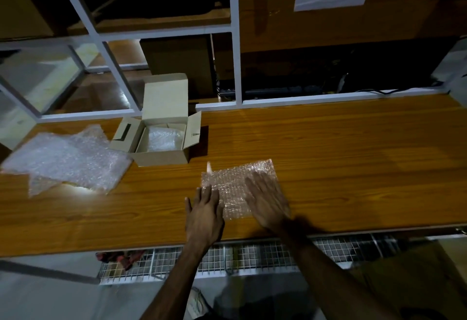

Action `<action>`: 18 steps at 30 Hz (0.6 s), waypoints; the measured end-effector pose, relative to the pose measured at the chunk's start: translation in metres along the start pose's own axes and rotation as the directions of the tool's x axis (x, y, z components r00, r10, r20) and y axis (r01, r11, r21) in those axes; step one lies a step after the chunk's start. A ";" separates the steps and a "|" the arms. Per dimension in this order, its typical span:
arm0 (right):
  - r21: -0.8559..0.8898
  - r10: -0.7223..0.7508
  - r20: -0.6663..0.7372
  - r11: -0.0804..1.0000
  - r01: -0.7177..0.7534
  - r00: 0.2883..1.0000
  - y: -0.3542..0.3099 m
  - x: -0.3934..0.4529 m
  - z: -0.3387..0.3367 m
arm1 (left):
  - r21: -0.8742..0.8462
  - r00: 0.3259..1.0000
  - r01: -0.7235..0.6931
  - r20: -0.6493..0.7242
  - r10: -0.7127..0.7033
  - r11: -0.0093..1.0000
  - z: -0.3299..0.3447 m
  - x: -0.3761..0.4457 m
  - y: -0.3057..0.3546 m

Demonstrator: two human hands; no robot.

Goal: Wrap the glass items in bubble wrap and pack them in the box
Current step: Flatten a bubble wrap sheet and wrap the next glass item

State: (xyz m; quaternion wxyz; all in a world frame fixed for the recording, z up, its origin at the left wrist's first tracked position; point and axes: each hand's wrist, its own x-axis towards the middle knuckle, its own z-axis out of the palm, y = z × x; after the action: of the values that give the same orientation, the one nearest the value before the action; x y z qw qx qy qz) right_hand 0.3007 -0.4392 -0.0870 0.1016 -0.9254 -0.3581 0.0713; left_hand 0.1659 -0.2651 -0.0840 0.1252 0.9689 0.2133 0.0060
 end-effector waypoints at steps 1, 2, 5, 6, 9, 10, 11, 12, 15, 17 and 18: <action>-0.004 0.033 -0.002 0.999 -0.033 0.999 0.009 -0.002 0.000 | 0.010 1.000 0.007 -0.009 -0.007 1.000 0.000 -0.002 -0.001; -0.006 0.077 -0.005 0.997 -0.077 0.997 0.019 -0.003 -0.001 | 0.008 1.000 0.017 -0.020 -0.017 1.000 0.000 -0.003 -0.002; 0.015 0.203 -0.031 0.979 -0.203 0.979 0.040 -0.008 -0.004 | -0.015 0.998 0.066 -0.022 -0.066 0.998 0.003 -0.005 -0.007; 0.023 0.219 -0.039 0.976 -0.218 0.975 0.043 -0.010 -0.005 | -0.010 0.996 0.085 -0.026 -0.085 0.996 0.002 -0.005 -0.006; 0.079 0.219 -0.028 0.973 -0.216 0.975 0.046 -0.008 -0.008 | -0.019 0.975 0.209 -0.078 -0.210 0.978 -0.006 -0.008 0.002; 0.141 0.234 -0.049 0.964 -0.225 0.971 0.046 -0.008 -0.010 | -0.054 0.954 0.279 -0.097 -0.283 0.959 -0.010 -0.009 0.005; 0.215 0.265 -0.085 0.946 -0.242 0.960 0.047 -0.008 -0.013 | -0.097 0.930 0.341 -0.108 -0.351 0.935 -0.015 -0.010 0.010; 0.270 0.300 -0.126 0.928 -0.258 0.946 0.048 -0.009 -0.016 | -0.146 0.905 0.393 -0.112 -0.410 0.908 -0.018 -0.010 0.015; 0.302 0.386 -0.175 0.897 -0.324 0.906 0.046 -0.019 -0.020 | -0.239 0.850 0.493 -0.073 -0.522 0.837 -0.027 -0.007 0.026; 0.360 0.467 -0.164 0.848 -0.388 0.869 0.044 -0.024 -0.020 | -0.296 0.812 0.561 0.018 -0.583 0.773 -0.021 0.005 0.021; 0.407 0.500 -0.160 0.819 -0.404 0.851 0.042 -0.025 -0.021 | -0.341 0.805 0.569 0.048 -0.591 0.748 -0.018 0.011 0.017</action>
State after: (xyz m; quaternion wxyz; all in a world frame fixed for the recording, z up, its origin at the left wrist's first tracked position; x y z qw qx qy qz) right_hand 0.3140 -0.4899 -0.0752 0.2947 -0.9506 -0.0905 0.0356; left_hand 0.1817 -0.2707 -0.0632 0.2787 0.8174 0.5030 0.0339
